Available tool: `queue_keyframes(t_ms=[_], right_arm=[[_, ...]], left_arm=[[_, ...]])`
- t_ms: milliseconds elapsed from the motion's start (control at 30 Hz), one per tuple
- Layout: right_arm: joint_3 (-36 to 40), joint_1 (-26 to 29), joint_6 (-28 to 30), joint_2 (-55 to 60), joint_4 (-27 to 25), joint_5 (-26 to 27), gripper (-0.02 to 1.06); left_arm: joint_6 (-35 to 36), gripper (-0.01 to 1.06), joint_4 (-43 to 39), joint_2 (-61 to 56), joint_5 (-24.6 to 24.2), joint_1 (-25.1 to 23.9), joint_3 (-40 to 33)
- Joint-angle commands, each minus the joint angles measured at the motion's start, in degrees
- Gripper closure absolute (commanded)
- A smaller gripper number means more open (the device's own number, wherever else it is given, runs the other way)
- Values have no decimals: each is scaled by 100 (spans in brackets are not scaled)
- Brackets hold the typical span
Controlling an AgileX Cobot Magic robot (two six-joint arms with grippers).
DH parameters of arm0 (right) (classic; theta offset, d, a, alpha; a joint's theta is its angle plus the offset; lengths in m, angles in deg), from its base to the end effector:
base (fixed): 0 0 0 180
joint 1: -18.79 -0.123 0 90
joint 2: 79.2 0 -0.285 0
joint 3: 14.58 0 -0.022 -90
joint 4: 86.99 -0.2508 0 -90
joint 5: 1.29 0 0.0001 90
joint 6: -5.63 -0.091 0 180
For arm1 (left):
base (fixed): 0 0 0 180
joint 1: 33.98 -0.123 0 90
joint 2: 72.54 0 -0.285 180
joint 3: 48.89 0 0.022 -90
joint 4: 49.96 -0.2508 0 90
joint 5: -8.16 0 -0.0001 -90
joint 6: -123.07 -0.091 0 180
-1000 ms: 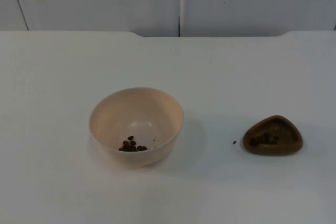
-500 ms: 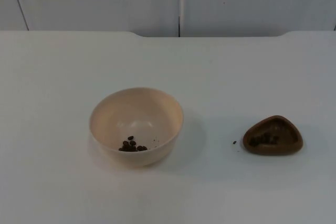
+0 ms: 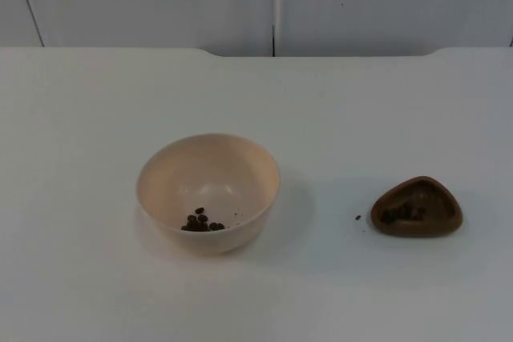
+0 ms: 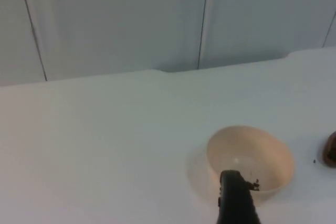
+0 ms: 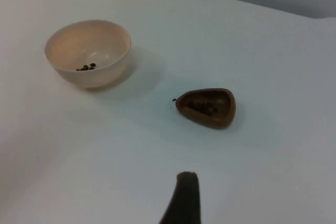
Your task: Pick up the bowl with the left hand and pour the coffee beans from the cup into the bowl with the right hand.
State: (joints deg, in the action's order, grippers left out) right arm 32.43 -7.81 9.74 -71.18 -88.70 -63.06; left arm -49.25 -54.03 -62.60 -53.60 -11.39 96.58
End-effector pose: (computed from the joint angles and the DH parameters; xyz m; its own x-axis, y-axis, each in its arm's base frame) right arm -0.0084 -0.0015 0.2834 -0.3754 -0.2523 -0.8919 -0.4910 0.8703 -0.0396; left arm -0.0288 0.0181 0.3412 -0.2887 0.0118 -0.9574 0.3005 0.9505 -0.0789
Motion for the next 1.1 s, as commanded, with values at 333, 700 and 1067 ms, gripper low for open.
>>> queue_keyframes(t_ms=[333,700,1067], right_arm=[[55,12,139,-24,-1,-12,35],[55,12,128,-24,-3,-12,35],[55,12,108,-24,-3,-12,35]], left_arm=[[-39,57,-48,-216,-317,23,-519],[-226,57,130,-216,2,23,-1421],[-768,57,438,-216,10,23,-1434]])
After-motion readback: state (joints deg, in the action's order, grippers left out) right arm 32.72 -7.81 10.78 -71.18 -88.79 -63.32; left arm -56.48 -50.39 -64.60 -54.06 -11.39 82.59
